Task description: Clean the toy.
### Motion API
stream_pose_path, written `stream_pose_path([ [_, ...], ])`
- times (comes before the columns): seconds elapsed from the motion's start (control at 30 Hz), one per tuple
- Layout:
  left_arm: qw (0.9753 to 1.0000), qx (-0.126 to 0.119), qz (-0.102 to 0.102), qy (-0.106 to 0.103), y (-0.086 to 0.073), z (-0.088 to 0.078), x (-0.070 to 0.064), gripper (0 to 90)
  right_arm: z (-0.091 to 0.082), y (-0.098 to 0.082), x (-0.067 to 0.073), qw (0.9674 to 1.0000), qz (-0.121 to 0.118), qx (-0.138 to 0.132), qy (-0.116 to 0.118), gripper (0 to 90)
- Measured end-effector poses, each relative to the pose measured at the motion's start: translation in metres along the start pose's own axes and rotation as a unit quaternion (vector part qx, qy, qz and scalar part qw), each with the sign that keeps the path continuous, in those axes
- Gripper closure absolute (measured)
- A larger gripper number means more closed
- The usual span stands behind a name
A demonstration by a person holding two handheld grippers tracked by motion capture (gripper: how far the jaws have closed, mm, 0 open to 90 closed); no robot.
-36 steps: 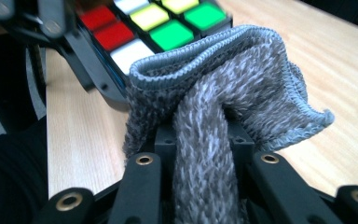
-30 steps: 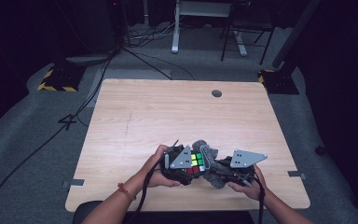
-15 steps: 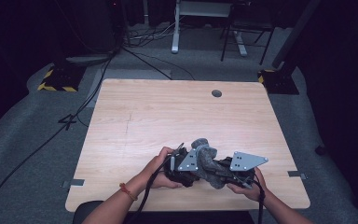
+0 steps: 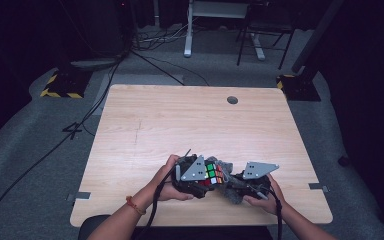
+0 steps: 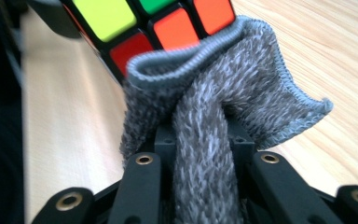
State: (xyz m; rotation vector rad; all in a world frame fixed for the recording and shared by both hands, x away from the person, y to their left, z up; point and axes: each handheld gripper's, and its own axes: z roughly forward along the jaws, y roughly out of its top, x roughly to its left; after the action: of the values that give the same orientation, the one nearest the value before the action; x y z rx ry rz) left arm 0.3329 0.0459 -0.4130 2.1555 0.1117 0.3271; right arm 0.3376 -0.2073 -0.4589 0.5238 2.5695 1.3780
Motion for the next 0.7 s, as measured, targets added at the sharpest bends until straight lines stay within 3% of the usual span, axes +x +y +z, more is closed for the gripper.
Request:
stream_pose_path([
  [0.07,1.0000,-0.003,-0.003,-0.001,-0.001,0.000,0.000,33.2,-0.003,0.002,0.001,0.9996,0.007,-0.020,0.017,73.4],
  [0.17,0.9999,-0.008,-0.008,-0.007,-0.002,-0.001,0.003,32.8,-0.008,0.005,0.002,0.9993,0.007,-0.033,0.016,73.6],
  [0.27,0.9999,0.012,-0.003,0.001,-0.004,0.003,0.002,32.1,-0.012,0.006,0.002,0.9988,0.006,-0.046,0.016,73.8],
  [0.43,0.9998,0.018,-0.006,-0.001,-0.005,0.007,0.003,32.0,-0.017,0.007,0.003,0.9984,0.001,-0.055,0.012,73.8],
  [0.57,0.9989,0.046,-0.005,0.004,-0.007,0.013,0.002,31.9,-0.019,0.009,0.004,0.9981,-0.005,-0.061,0.008,73.8],
  [0.63,0.9971,0.074,0.010,0.013,-0.007,0.020,-0.002,32.3,-0.020,0.011,0.006,0.9972,-0.007,-0.073,0.015,73.8],
  [0.7,0.9962,0.084,0.017,0.014,-0.007,0.024,-0.006,32.7,-0.022,0.015,0.009,0.9972,-0.017,-0.072,0.010,73.8],
])
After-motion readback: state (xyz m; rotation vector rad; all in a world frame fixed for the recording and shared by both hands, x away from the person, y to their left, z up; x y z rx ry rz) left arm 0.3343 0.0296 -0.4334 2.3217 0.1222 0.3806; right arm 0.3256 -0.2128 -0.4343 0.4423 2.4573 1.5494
